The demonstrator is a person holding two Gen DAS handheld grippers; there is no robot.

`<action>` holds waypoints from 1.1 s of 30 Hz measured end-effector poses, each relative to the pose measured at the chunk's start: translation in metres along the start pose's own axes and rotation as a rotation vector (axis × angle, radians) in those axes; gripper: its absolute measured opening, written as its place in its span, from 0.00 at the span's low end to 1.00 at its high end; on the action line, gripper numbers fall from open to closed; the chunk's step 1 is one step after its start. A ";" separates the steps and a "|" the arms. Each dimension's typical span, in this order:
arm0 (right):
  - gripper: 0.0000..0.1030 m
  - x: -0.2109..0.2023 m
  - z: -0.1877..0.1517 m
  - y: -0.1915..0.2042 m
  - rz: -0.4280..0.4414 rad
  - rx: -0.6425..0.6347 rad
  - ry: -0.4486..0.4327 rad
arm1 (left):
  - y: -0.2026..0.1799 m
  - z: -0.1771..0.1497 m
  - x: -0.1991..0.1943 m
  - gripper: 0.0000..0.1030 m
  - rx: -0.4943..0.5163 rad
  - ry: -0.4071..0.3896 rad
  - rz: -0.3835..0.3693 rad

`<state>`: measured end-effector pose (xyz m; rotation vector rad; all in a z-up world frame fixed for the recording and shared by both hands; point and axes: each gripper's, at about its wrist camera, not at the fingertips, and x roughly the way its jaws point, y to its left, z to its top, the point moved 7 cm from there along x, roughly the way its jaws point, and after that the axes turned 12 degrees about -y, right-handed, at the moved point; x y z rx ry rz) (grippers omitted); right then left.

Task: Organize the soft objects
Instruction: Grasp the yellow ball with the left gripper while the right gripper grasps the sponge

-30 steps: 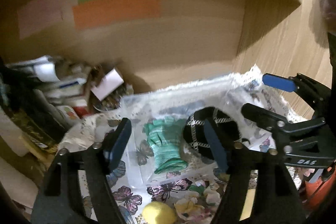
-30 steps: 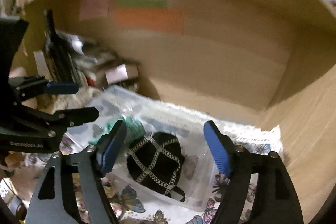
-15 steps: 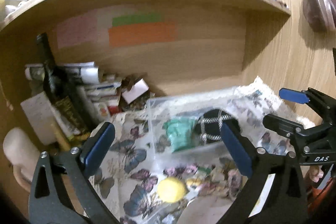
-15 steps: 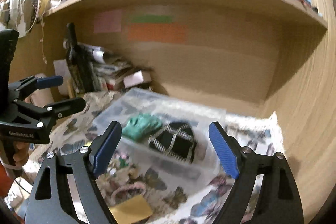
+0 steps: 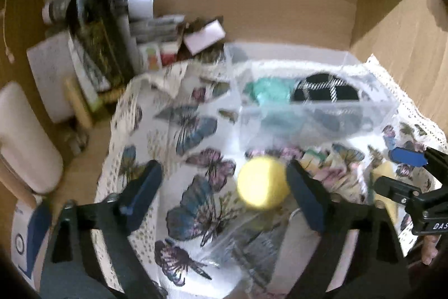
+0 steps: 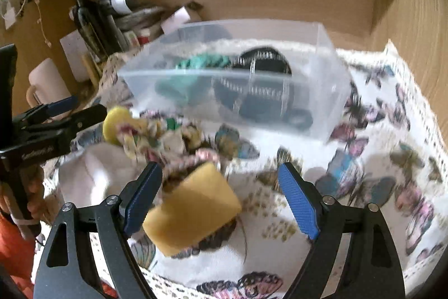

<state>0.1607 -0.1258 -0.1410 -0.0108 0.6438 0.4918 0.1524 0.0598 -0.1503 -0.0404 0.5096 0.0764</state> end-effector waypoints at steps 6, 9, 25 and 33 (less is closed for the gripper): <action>0.56 -0.003 -0.010 -0.001 0.072 0.052 0.019 | -0.005 -0.006 0.006 0.80 -0.037 0.041 -0.073; 0.45 -0.005 -0.012 0.001 0.095 0.054 0.019 | -0.014 -0.003 0.010 0.80 -0.005 0.041 -0.083; 0.38 -0.029 0.031 -0.013 -0.008 -0.009 -0.129 | -0.032 0.004 0.005 0.42 0.047 0.004 -0.127; 0.38 -0.039 0.069 -0.019 -0.032 -0.031 -0.249 | -0.019 0.048 -0.022 0.42 0.011 -0.153 -0.075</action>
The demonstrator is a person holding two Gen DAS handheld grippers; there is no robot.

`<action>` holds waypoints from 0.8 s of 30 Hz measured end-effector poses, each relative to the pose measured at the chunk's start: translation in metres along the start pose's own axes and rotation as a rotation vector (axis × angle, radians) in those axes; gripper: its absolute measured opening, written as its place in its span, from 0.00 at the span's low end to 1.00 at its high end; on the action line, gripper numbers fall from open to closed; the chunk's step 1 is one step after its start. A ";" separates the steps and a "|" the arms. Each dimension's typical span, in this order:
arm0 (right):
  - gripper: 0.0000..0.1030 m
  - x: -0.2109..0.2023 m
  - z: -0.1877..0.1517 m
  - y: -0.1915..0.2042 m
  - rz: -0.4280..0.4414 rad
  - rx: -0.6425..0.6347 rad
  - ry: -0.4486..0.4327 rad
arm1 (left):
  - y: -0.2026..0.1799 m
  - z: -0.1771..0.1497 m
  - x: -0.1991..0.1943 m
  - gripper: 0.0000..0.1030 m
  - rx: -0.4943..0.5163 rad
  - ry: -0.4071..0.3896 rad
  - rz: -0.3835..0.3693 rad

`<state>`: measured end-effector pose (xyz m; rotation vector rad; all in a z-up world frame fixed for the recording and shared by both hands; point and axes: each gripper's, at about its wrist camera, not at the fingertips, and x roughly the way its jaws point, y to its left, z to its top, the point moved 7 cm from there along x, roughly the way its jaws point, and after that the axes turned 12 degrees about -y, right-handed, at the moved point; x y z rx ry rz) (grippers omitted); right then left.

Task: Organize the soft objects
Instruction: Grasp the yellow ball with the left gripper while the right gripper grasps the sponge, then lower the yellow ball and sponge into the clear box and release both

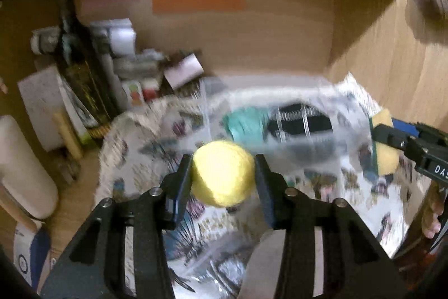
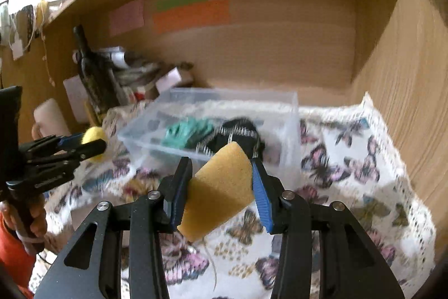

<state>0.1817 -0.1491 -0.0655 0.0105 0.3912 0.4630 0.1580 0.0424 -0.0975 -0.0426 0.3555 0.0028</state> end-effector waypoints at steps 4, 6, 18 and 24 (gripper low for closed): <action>0.38 -0.001 0.025 -0.002 -0.010 -0.004 -0.067 | 0.004 0.025 -0.002 0.42 -0.024 -0.064 0.013; 0.38 -0.001 0.036 -0.004 -0.018 -0.015 -0.099 | 0.003 0.035 0.000 0.42 -0.034 -0.076 0.008; 0.38 0.040 0.064 -0.015 -0.040 -0.047 -0.129 | -0.008 0.059 0.038 0.42 -0.047 -0.050 -0.024; 0.38 0.074 0.052 0.000 -0.010 -0.076 -0.059 | -0.013 0.047 0.069 0.42 -0.036 0.037 -0.050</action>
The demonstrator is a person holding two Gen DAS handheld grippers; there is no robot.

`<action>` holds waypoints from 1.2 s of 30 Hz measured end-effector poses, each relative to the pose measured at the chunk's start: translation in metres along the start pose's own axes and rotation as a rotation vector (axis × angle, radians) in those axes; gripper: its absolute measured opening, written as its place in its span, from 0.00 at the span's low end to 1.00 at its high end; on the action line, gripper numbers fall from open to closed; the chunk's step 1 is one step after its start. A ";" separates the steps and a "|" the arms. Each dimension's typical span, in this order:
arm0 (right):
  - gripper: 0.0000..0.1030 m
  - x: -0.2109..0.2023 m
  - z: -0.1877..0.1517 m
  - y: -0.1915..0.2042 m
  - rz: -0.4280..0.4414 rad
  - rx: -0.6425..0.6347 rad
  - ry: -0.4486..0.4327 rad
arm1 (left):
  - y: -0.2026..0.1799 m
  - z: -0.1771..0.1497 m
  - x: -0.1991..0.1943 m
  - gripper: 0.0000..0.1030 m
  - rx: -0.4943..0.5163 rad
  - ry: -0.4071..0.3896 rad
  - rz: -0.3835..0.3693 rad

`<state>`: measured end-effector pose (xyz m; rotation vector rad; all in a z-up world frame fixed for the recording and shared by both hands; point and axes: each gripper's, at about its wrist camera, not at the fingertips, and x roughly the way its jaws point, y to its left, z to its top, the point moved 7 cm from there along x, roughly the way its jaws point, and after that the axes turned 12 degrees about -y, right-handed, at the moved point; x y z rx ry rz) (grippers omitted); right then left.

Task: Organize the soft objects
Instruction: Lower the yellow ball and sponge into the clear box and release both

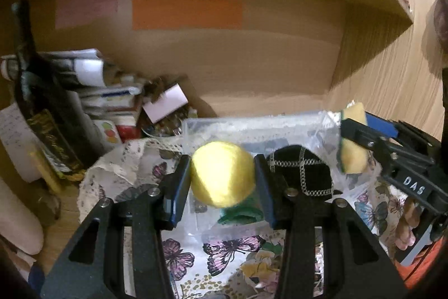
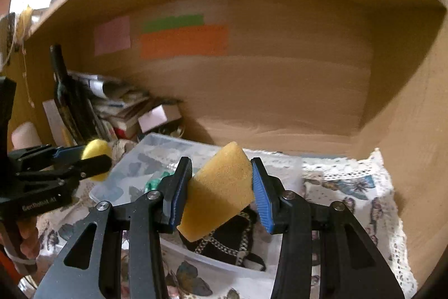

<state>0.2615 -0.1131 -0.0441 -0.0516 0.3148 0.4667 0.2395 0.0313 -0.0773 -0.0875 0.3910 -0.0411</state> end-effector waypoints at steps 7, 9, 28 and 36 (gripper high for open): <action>0.38 0.030 -0.029 0.015 0.037 -0.010 0.109 | -0.004 -0.021 0.027 0.42 0.020 0.100 -0.019; 0.38 0.037 -0.037 0.017 0.040 -0.020 0.141 | -0.004 -0.026 0.032 0.42 0.027 0.122 -0.017; 0.70 0.030 -0.036 0.012 -0.010 -0.033 0.163 | -0.002 -0.011 0.003 0.76 0.081 0.062 0.010; 0.80 -0.009 -0.011 0.016 -0.013 -0.020 0.083 | 0.013 0.001 -0.029 0.90 0.056 0.000 0.045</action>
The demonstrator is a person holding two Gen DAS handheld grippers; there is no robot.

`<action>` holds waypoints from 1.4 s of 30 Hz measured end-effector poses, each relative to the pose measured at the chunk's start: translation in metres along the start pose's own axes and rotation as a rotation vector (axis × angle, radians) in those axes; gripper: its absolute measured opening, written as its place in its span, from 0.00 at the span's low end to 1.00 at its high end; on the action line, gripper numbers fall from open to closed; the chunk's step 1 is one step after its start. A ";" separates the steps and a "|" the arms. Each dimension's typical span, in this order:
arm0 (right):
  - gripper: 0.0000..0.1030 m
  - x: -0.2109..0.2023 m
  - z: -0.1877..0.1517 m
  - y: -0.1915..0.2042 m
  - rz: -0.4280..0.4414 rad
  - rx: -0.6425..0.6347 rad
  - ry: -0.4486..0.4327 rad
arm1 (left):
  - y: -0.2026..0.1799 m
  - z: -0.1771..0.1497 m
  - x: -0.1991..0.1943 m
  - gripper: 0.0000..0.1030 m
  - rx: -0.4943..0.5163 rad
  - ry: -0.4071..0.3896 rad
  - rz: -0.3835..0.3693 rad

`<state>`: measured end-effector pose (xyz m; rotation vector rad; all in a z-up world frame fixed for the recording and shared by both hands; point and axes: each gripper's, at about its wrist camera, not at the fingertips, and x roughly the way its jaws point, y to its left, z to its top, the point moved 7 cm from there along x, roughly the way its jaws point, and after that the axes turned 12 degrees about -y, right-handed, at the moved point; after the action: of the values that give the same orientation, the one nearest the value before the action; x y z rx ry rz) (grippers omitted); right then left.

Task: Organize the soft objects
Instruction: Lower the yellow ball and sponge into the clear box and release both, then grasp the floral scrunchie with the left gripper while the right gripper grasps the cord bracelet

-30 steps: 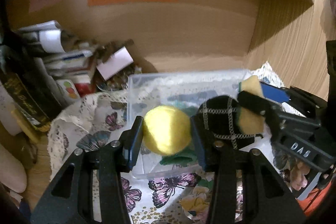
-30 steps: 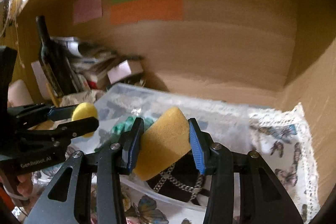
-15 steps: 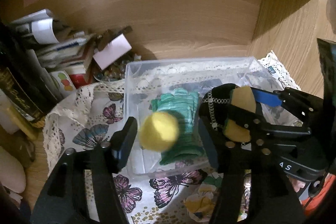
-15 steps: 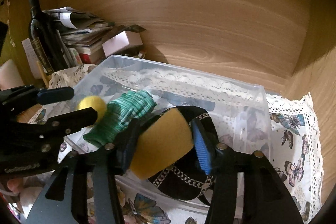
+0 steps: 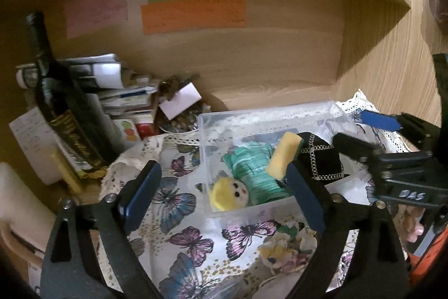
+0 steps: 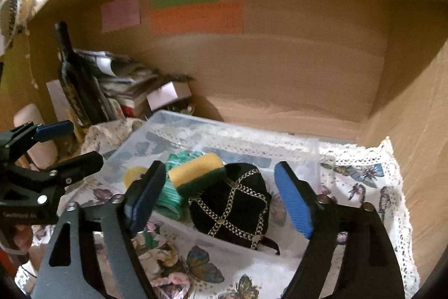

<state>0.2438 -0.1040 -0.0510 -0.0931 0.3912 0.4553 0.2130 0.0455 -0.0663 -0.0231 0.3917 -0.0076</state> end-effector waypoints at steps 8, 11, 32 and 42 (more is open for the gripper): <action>0.80 -0.028 -0.007 0.008 0.043 -0.003 -0.022 | -0.003 -0.019 -0.012 0.94 -0.011 0.028 -0.024; 0.80 -0.028 -0.021 0.013 0.064 0.005 0.013 | -0.006 -0.033 -0.013 0.94 -0.017 0.054 -0.030; 0.35 -0.007 -0.129 0.037 0.119 -0.084 0.352 | -0.049 -0.109 0.018 0.53 -0.041 0.325 -0.230; 0.05 -0.012 -0.131 0.028 0.108 -0.059 0.303 | -0.056 -0.109 0.017 0.09 -0.038 0.324 -0.288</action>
<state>0.1758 -0.1064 -0.1671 -0.2000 0.6830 0.5611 0.1873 -0.0129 -0.1721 -0.1166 0.7099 -0.2917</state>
